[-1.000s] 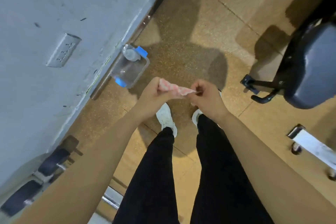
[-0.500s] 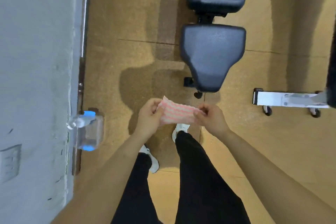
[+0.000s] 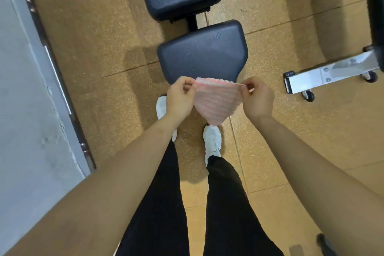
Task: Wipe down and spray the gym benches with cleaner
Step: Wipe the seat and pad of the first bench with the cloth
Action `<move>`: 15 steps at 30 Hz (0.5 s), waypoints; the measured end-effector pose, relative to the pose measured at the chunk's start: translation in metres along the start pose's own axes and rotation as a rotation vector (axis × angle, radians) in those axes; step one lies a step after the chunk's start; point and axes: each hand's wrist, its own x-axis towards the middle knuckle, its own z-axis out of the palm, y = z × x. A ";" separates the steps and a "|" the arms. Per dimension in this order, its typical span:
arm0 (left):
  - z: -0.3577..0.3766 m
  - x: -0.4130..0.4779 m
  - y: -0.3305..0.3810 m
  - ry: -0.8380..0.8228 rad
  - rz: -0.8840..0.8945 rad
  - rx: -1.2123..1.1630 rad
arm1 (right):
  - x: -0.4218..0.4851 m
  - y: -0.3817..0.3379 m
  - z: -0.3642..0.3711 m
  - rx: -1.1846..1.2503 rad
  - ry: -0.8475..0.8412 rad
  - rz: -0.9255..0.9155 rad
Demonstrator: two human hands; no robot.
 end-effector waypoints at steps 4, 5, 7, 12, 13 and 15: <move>-0.005 0.047 0.003 0.075 0.107 0.193 | 0.000 -0.003 0.034 0.147 0.120 -0.081; -0.007 0.055 -0.001 0.089 0.134 0.281 | -0.003 -0.002 0.045 0.098 0.091 -0.133; -0.014 0.068 -0.009 0.111 0.184 0.407 | -0.011 0.003 0.066 -0.151 -0.015 -0.289; -0.039 0.085 -0.036 -0.002 0.177 0.524 | -0.016 0.011 0.112 -0.667 -0.247 -0.422; -0.043 0.088 -0.040 -0.024 0.178 0.498 | -0.014 0.010 0.117 -0.689 -0.242 -0.403; -0.048 0.092 -0.045 -0.051 0.182 0.420 | -0.007 0.006 0.120 -0.697 -0.218 -0.380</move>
